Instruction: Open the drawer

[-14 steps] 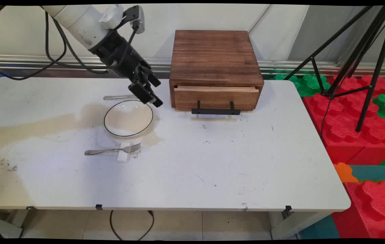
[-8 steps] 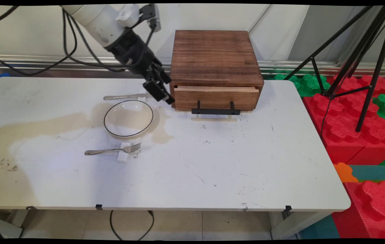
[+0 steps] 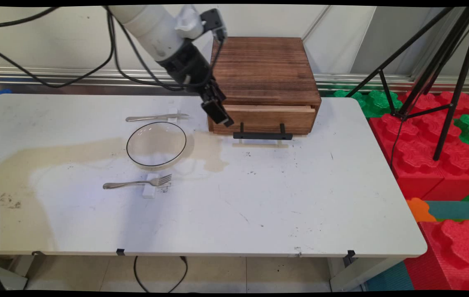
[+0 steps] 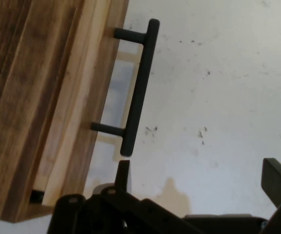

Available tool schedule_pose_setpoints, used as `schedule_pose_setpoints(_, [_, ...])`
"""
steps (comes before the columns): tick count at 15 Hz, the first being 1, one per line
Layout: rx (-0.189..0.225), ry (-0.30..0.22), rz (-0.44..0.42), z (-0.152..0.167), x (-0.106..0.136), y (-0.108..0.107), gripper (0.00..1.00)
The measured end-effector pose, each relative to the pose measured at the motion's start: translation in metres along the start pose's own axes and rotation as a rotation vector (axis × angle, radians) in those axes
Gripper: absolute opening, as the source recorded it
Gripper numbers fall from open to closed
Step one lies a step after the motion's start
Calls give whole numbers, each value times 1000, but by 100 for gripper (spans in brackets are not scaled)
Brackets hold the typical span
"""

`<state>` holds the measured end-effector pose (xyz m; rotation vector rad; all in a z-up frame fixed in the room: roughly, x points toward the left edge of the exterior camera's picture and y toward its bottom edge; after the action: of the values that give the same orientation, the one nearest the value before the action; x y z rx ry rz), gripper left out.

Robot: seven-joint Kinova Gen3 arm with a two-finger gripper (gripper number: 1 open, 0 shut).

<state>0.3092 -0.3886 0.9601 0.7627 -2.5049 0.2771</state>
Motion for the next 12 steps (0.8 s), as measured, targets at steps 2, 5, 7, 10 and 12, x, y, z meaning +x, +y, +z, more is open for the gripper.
schedule_pose_setpoints(2, [17,-8,1,10,8,3,100])
schedule_pose_setpoints(5, [54,-24,16,31,26,8,100])
schedule_pose_setpoints(7, [69,-34,24,42,35,11,100])
schedule_pose_setpoints(10, [94,-59,38,67,50,18,100])
schedule_pose_setpoints(12, [106,-74,39,81,56,21,100])
